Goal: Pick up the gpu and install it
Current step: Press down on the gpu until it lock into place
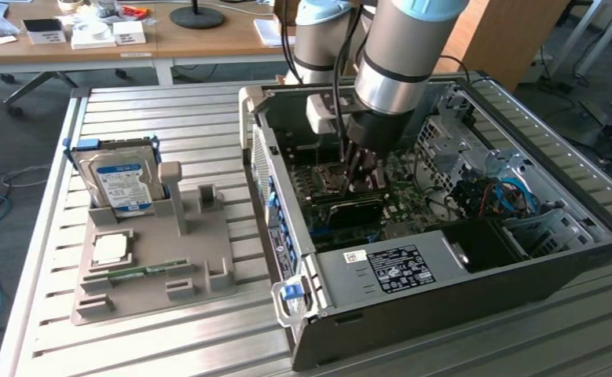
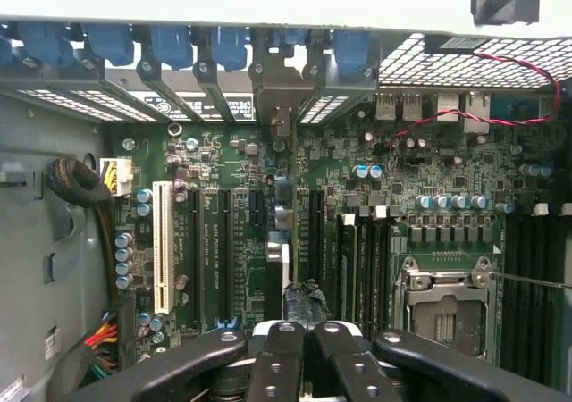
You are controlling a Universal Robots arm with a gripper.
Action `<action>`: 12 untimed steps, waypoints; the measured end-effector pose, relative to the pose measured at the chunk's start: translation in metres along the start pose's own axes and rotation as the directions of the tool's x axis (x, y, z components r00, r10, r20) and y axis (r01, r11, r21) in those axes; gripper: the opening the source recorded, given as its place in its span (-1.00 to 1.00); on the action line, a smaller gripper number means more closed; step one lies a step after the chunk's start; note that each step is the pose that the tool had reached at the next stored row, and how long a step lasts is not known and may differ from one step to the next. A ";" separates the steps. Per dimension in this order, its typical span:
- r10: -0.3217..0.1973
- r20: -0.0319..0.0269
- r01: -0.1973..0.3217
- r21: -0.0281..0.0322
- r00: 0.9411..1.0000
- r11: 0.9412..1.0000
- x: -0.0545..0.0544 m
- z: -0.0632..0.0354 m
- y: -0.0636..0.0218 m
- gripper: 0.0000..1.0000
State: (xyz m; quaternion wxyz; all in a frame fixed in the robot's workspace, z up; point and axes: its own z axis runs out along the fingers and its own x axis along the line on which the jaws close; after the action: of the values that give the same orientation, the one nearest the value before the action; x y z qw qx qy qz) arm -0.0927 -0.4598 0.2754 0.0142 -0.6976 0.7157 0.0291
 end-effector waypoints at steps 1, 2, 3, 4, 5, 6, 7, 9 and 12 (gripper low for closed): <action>0.000 0.000 0.000 0.000 1.000 1.000 0.000 0.0007 0.0000 -0.79; 0.000 0.000 0.000 0.000 1.000 1.000 0.000 0.0018 0.0001 -0.79; 0.000 0.000 0.000 0.000 1.000 1.000 0.000 0.0031 0.0002 -0.79; 0.000 0.000 0.000 0.000 1.000 1.000 0.000 0.0044 0.0004 -0.79; 0.000 0.000 0.000 0.000 1.000 1.000 0.001 0.0055 0.0006 -0.79; 0.000 0.000 0.000 0.000 1.000 1.000 0.001 0.0056 0.0006 -0.79; 0.000 0.000 0.000 0.000 1.000 1.000 0.001 0.0056 0.0006 -0.79; 0.000 0.000 0.000 0.000 1.000 1.000 0.001 0.0064 0.0006 -0.79; 0.000 0.000 0.000 0.000 1.000 1.000 0.001 0.0083 0.0009 -0.79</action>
State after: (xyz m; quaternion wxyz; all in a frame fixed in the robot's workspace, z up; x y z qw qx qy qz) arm -0.0938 -0.4600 0.2671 0.0141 -0.6977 0.7156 0.0291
